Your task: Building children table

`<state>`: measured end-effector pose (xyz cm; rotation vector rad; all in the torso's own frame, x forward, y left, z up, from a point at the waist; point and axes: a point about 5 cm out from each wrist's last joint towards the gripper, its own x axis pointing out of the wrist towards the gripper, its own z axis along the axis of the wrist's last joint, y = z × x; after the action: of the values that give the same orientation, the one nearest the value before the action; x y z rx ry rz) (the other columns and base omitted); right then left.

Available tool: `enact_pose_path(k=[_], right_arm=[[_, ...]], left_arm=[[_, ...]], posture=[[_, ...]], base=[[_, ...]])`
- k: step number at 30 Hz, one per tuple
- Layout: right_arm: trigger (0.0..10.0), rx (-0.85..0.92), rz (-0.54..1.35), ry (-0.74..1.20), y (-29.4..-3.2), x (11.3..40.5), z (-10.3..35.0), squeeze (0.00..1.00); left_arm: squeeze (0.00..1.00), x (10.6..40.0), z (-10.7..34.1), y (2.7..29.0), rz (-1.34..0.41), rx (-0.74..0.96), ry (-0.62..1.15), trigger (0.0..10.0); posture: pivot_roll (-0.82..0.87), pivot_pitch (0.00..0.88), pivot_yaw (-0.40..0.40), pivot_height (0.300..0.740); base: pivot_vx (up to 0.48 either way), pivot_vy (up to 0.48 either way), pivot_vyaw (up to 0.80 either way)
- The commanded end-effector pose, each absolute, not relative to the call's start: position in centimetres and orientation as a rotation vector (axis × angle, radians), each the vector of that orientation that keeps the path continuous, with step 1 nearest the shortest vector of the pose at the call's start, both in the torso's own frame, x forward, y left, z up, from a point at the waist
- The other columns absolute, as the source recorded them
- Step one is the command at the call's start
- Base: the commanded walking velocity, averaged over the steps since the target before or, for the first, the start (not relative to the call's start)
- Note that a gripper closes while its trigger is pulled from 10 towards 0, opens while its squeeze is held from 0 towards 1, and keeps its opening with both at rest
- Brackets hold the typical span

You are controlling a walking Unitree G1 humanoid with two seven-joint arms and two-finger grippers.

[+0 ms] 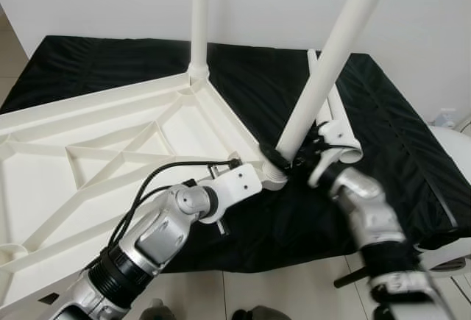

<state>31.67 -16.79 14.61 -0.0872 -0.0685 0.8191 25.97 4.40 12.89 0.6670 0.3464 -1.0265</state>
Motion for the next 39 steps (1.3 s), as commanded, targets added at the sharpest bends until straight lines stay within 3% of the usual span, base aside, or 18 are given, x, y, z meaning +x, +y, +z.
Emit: enact_pose_path(k=[1,8,19,21,22,23,24,25,26,35,36,39], right_arm=[[10.0,-0.098,0.855,-0.037,-17.3,31.7,14.1,0.00],[10.0,-0.138,0.941,0.015,-18.5,32.2,14.2,0.00],[10.0,-0.128,0.994,0.004,-18.1,32.8,14.1,0.00],[9.5,-0.128,0.999,0.000,-18.1,32.8,14.1,0.00],[7.3,-0.124,1.002,0.000,-18.0,32.8,14.0,0.00],[4.0,-0.121,1.008,0.000,-17.9,32.7,13.8,0.00],[4.0,-0.121,1.008,0.000,-17.9,32.7,13.8,0.00],[0.3,-0.117,1.012,-0.002,-17.8,32.7,13.7,0.00],[0.0,-0.112,1.018,-0.001,-17.7,32.6,13.5,0.00],[0.2,-0.108,1.036,0.011,-17.9,32.3,13.1,0.00],[10.0,-0.106,1.031,0.010,-17.9,32.3,13.1,0.00],[10.0,-0.103,1.030,0.011,-17.9,32.3,13.1,0.00]], left_arm=[[0.00,25.6,13.7,3.4,-1.062,0.687,0.273,10.0],[0.00,25.8,13.9,3.4,-1.056,0.686,0.267,10.0],[0.00,26.0,14.1,3.5,-1.048,0.683,0.266,10.0],[0.00,26.0,14.1,3.5,-1.048,0.682,0.266,10.0],[0.00,26.0,14.1,3.5,-1.048,0.682,0.266,10.0],[0.00,26.0,14.1,3.5,-1.049,0.682,0.266,10.0],[0.00,26.0,14.1,3.5,-1.049,0.682,0.266,10.0],[0.00,26.0,14.1,3.4,-1.050,0.682,0.266,10.0],[0.00,26.0,14.1,3.4,-1.051,0.682,0.265,10.0],[0.00,25.9,14.1,3.4,-1.057,0.681,0.266,10.0],[0.00,25.8,14.1,3.3,-1.058,0.681,0.266,10.0],[0.00,25.8,14.1,3.3,-1.059,0.680,0.266,10.0]], posture=[[0.04,0.000,-0.099,0.740],[0.04,0.000,-0.094,0.740],[0.04,0.000,-0.095,0.740],[0.04,0.000,-0.095,0.740],[0.04,0.000,-0.093,0.740],[0.04,0.000,-0.092,0.740],[0.04,0.000,-0.092,0.740],[0.04,0.000,-0.092,0.740],[0.04,0.000,-0.091,0.740],[0.03,0.000,-0.090,0.740],[0.03,0.000,-0.092,0.740],[0.03,0.000,-0.094,0.740]], base=[[0.000,0.000,0.00],[0.000,0.000,0.00],[0.000,0.000,0.00],[0.000,0.000,0.00],[0.000,0.000,0.00],[0.000,0.000,0.00],[0.000,0.000,0.00],[0.000,0.000,0.00],[0.000,0.000,0.00],[0.000,0.000,0.00],[0.000,0.000,0.00],[0.000,0.000,0.00]])
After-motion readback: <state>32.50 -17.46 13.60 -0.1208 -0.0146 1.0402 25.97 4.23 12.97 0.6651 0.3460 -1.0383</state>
